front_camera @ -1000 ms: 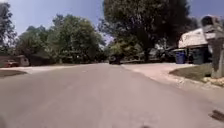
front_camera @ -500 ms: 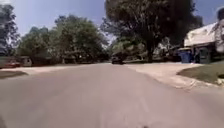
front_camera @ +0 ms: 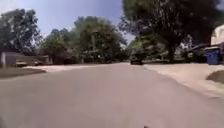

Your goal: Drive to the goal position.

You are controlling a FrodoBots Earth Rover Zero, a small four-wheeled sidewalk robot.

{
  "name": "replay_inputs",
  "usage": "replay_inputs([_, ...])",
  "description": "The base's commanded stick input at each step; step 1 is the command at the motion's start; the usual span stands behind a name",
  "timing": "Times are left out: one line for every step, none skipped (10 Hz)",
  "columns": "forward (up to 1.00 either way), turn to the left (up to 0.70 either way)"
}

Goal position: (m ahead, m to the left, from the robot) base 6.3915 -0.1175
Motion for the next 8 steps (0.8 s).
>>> replay_inputs([0.7,0.0])
replay_inputs([0.7,0.0])
replay_inputs([0.7,0.0])
replay_inputs([0.7,0.0])
replay_inputs([0.7,0.0])
replay_inputs([0.7,0.0])
replay_inputs([0.7,0.0])
replay_inputs([0.7,0.0])
